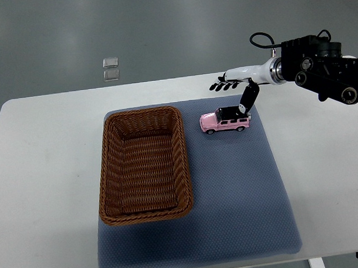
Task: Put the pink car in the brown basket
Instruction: 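Close the right hand's fingers around the pink car's black roof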
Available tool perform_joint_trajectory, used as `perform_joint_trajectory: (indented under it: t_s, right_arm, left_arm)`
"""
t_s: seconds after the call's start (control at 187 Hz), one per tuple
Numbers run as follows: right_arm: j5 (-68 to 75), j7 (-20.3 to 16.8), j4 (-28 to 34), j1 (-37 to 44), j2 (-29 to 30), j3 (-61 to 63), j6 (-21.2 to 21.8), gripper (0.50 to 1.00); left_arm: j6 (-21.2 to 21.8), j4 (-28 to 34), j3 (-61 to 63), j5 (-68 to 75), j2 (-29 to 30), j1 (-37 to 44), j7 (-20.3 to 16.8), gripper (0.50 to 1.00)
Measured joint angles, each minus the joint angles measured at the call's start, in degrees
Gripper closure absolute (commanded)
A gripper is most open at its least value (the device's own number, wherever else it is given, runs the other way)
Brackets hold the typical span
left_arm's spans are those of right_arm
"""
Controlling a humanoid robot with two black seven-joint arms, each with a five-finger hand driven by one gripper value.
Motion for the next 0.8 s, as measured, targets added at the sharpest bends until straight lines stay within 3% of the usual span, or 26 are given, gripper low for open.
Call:
perform_joint_trajectory:
  t_s: [0.535,0.679,0.759,0.802]
  right_arm:
    - [0.0,0.1,-2.8,-6.3,1.3,-0.3,-4.9,0.611]
    - [0.0,0.2,-4.3,-7.3,1.9,-0.3,-6.7,0.722]
    - [0.0,0.2,-5.6,-7.7,3.3,-0.4,-7.7,0.854]
    - [-0.1,0.2,-6.0,-7.7,4.0,-0.4,-8.1,0.897]
  left_arm:
    - [0.0,0.2,-0.1,0.0,0.0,0.0,0.0,0.5]
    - [0.0,0.2,-0.1,0.0,0.0,0.1,0.0,0.5]
    - [0.0,0.2,-0.1,0.0,0.0,0.0,0.0,0.5]
    - [0.0,0.2,-0.1,0.0,0.0,0.0,0.0,0.5]
